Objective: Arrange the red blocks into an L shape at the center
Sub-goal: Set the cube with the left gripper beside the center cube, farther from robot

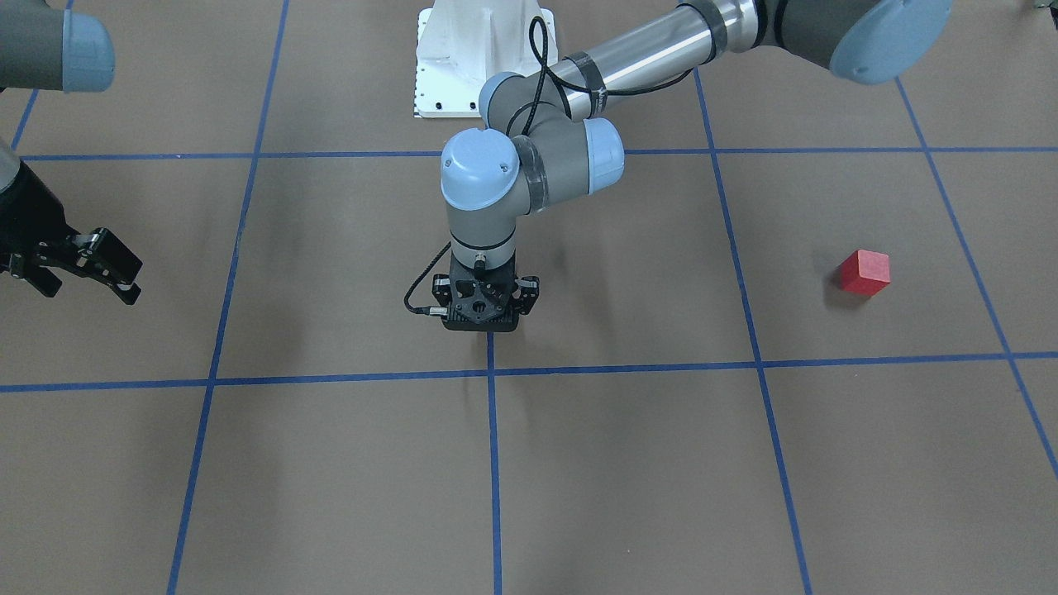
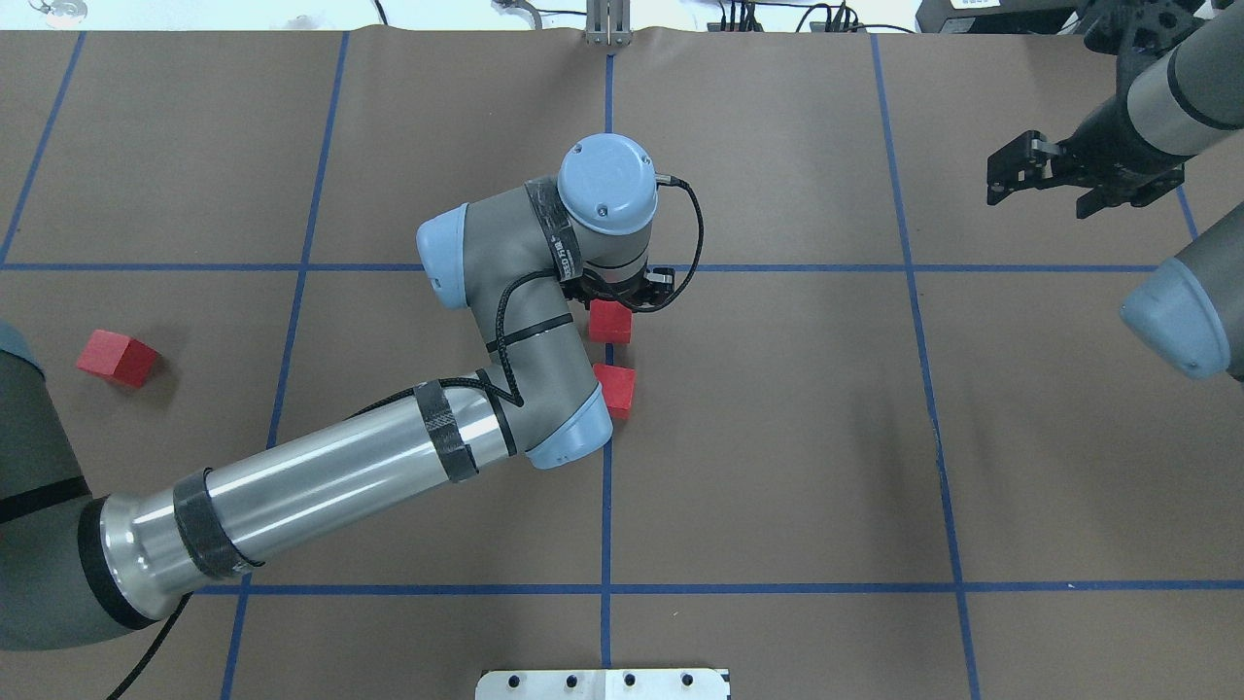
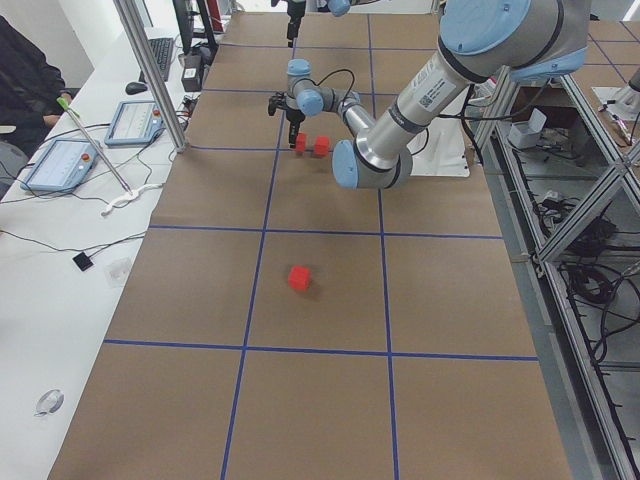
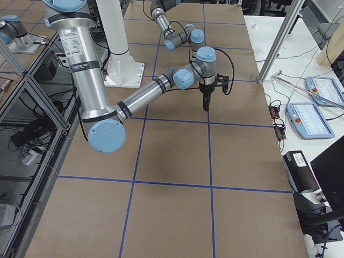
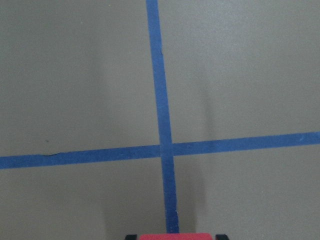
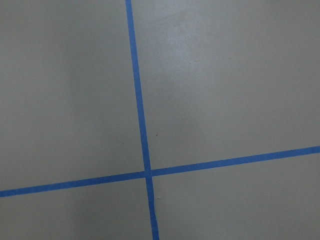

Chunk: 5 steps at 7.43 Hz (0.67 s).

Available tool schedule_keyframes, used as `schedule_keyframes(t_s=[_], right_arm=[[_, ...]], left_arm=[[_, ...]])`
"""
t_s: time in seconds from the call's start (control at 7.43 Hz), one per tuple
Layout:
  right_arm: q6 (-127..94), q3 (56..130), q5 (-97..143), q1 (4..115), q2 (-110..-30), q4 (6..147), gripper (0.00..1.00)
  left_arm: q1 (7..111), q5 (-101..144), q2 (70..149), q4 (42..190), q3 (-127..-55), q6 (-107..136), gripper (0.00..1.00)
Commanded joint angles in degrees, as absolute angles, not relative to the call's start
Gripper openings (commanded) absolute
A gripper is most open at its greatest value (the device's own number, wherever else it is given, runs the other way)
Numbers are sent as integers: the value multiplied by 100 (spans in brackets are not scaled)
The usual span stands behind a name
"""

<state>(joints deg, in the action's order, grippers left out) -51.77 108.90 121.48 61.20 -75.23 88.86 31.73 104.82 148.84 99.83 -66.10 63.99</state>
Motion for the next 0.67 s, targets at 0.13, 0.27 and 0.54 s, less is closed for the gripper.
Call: schedule_keyframes(t_s=[0.13,0.27,0.54], right_arm=[[-5203,10890,12155,6108,-7523,8886,99],[-5229,10890,12155,6091,-7523,8886,99],[-5247,10890,12155,6056,-7523,8886,99]], left_arm=[[3155,10485,14871,9976,-6662,6434,0],[3120,10485,14862,9976,-6662,6434,0],[3068,10485,14862,9853,-6680,6626,0]])
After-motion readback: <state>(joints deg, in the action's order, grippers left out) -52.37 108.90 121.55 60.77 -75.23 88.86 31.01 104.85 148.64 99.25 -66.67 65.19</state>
